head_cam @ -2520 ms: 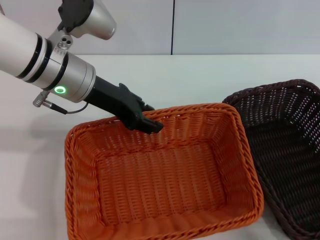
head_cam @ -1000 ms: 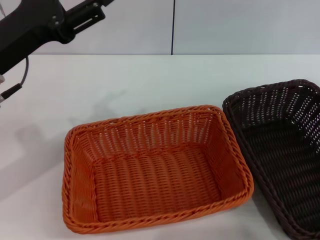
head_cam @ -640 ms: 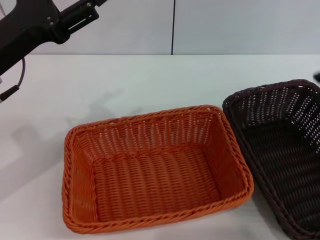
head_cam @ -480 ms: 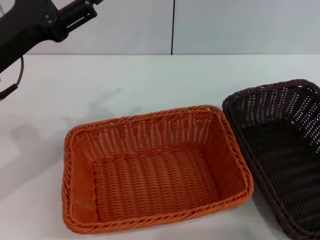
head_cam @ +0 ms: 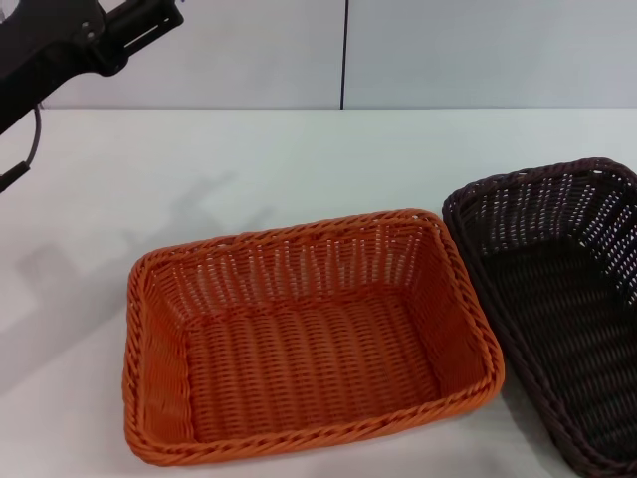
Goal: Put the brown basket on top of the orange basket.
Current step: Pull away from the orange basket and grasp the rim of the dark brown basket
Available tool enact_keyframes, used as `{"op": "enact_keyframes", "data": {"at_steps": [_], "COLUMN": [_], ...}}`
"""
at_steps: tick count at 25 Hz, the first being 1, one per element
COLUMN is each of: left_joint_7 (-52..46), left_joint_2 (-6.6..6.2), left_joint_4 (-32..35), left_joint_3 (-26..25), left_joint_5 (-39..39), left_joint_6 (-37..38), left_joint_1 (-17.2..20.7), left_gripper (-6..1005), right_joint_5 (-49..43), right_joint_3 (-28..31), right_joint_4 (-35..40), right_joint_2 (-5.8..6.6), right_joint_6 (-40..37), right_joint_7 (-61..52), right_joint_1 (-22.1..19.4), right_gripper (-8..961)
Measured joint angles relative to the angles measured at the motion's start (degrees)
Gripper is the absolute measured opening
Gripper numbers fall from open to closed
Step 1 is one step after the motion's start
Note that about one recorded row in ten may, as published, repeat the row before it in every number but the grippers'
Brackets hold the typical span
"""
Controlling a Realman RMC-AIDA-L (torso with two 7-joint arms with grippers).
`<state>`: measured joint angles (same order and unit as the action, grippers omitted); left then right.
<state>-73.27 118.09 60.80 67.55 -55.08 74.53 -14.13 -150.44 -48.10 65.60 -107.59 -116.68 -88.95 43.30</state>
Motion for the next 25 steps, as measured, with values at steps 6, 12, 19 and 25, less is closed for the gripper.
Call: {"op": "enact_keyframes", "data": {"at_steps": [6, 12, 19, 25], "left_joint_7": [0.22, 0.28, 0.02, 0.27], "left_joint_2": [0.02, -0.04, -0.06, -0.06], "left_joint_4": [-1.37, -1.79, -1.84, -1.82], "left_joint_3": [-0.18, -0.62, -0.61, -0.58], "left_joint_5": [-0.18, 0.05, -0.09, 0.06], "left_joint_6": [-0.77, -1.18, -1.41, -1.42], "left_joint_1": [-0.66, -1.24, -1.65, -2.12], "left_gripper": [853, 847, 841, 835], "right_joint_5": [-2.95, -3.15, -1.69, 2.93], "right_joint_3": [-4.59, -8.10, -11.32, -12.95], "right_joint_4": [-1.04, -4.62, -5.31, -4.66], "right_joint_2": [-3.32, -4.13, -6.00, -7.16], "right_joint_6": [0.32, -0.11, -2.05, -5.81], "right_joint_7": [1.02, 2.54, 2.61, 2.46], "right_joint_1": [-0.38, 0.28, 0.43, 0.70], "right_gripper": [541, 541, 541, 540]}}
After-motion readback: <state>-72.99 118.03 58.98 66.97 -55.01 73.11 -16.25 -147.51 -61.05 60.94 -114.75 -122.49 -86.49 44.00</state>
